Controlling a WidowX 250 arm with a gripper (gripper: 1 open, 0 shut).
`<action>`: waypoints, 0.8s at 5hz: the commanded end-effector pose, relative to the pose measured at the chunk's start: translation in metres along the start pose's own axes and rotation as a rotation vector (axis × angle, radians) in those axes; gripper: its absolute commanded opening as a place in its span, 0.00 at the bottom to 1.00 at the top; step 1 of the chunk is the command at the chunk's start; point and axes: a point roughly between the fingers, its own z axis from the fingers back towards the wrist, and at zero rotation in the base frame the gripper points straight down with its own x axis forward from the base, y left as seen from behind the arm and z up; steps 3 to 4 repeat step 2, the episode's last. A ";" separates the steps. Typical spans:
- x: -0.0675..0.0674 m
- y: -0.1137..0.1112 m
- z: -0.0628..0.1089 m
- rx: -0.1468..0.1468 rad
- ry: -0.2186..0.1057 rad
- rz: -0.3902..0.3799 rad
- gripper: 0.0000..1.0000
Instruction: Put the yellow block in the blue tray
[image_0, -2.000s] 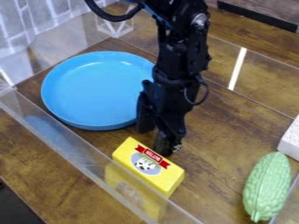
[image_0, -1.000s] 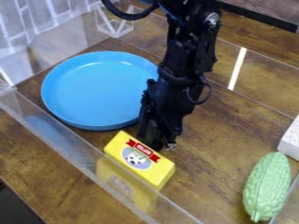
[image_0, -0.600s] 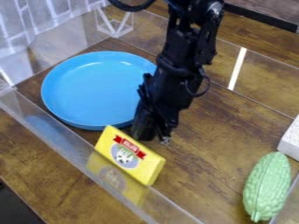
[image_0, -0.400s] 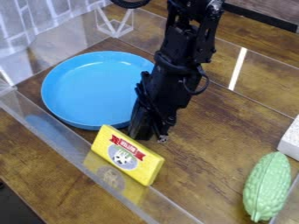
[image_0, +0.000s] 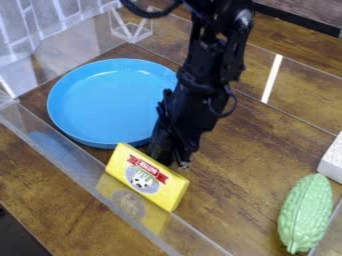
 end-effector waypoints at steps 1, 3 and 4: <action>0.011 -0.003 0.011 0.041 -0.035 -0.040 0.00; 0.015 -0.001 0.025 0.061 -0.026 -0.095 0.00; 0.015 -0.001 0.025 0.061 -0.026 -0.095 0.00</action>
